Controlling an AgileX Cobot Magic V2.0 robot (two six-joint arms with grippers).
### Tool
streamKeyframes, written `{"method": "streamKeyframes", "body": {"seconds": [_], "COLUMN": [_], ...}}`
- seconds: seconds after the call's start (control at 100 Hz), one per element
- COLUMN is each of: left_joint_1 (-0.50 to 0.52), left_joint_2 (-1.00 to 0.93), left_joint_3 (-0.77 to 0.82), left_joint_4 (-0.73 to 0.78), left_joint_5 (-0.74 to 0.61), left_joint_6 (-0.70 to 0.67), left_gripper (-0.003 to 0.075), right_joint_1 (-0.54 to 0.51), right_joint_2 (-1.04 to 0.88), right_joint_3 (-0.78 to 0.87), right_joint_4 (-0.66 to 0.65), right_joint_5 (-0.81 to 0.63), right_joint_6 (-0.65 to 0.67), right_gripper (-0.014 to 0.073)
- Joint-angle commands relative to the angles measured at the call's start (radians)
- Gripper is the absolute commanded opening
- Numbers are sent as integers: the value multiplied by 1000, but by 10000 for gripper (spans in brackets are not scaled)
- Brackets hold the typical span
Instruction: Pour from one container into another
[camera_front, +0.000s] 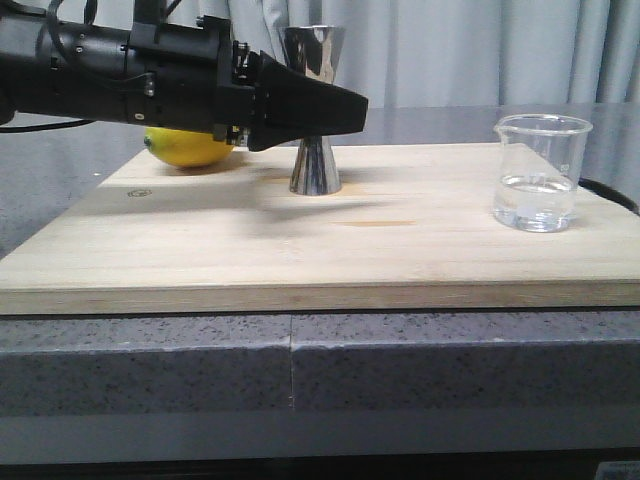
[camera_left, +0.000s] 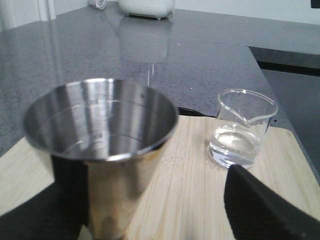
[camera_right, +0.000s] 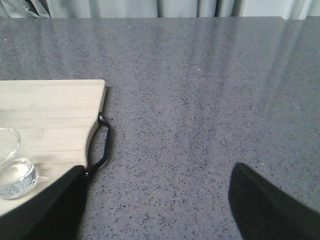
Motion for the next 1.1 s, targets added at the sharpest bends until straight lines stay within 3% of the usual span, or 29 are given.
{"method": "streamKeyframes", "body": {"seconds": [0.0, 0.38, 0.74, 1.09], "left_joint_1": [-16, -19, -19, -19], "left_joint_2": [-45, -37, -37, -37], "left_joint_3": [-28, -28, -28, -30], "left_joint_4": [-83, -83, -83, -83], "left_joint_5": [49, 29, 28, 85], "left_joint_6": [-11, -11, -11, -11], "left_gripper": [470, 390, 223, 216], "right_joint_1": [-6, -6, -6, -6], "right_joint_2": [17, 17, 17, 17], "right_joint_3": [-36, -36, -36, -36], "right_joint_4": [-1, -1, -1, -1], "right_joint_5": [-73, -77, -77, -77], "right_joint_6": [-8, -8, -8, -8], "right_gripper": [535, 535, 535, 535]}}
